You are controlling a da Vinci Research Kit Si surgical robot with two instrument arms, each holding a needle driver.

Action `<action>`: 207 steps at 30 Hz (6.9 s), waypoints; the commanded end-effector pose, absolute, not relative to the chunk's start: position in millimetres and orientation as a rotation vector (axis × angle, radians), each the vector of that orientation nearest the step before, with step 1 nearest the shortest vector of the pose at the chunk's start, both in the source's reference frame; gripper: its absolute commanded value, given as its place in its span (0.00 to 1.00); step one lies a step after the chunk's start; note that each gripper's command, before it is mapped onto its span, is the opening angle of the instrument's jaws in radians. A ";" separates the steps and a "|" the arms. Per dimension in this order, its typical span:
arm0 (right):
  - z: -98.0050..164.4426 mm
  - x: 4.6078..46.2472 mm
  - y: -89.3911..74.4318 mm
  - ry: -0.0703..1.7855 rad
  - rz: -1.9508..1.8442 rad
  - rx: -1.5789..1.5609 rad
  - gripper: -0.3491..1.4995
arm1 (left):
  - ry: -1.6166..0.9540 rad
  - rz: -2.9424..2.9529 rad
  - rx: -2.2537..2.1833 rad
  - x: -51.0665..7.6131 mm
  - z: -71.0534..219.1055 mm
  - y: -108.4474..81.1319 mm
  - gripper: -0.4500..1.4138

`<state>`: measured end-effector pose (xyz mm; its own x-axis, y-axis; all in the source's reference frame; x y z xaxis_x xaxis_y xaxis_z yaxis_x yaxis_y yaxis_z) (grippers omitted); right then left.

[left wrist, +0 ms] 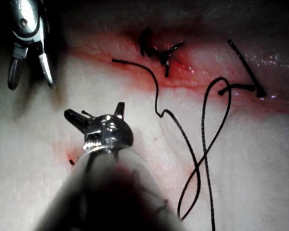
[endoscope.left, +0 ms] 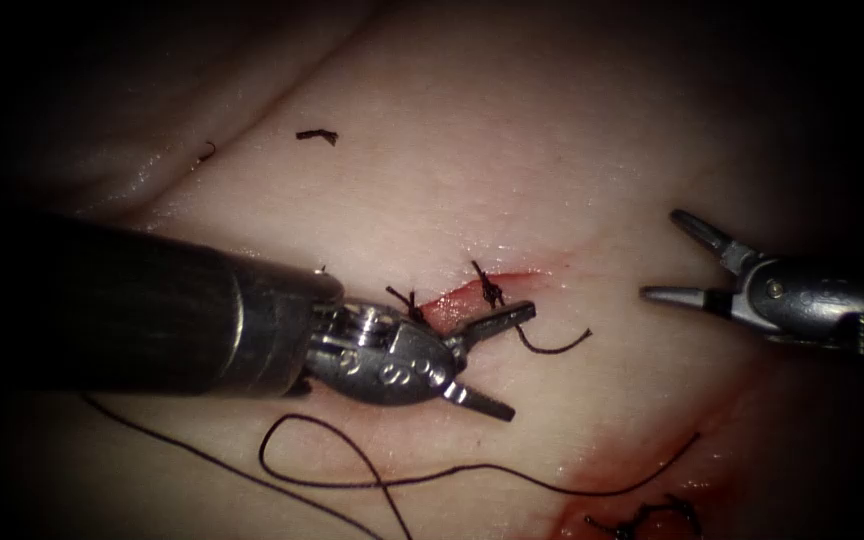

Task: Wound Closure

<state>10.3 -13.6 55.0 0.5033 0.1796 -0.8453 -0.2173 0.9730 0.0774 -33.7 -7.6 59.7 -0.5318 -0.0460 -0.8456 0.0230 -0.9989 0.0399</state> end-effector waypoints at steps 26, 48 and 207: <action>54.1 9.1 -16.2 0.699 0.336 0.030 0.74 | 0.016 -3.484 1.582 -41.1 68.7 -10.1 0.39; 55.5 9.8 -16.5 0.704 0.323 0.048 0.69 | 0.044 -3.429 1.575 -41.1 67.2 -9.9 0.00; 53.8 19.0 -14.5 1.195 0.038 -0.226 0.99 | 0.611 -3.200 1.812 -21.3 71.7 -1.0 0.32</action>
<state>18.2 -14.2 53.3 0.3713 -0.0902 -0.9241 -0.1499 0.9764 -0.1556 -20.7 -0.9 71.5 -0.4074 0.6429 -0.6486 -0.3371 -0.7659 -0.5475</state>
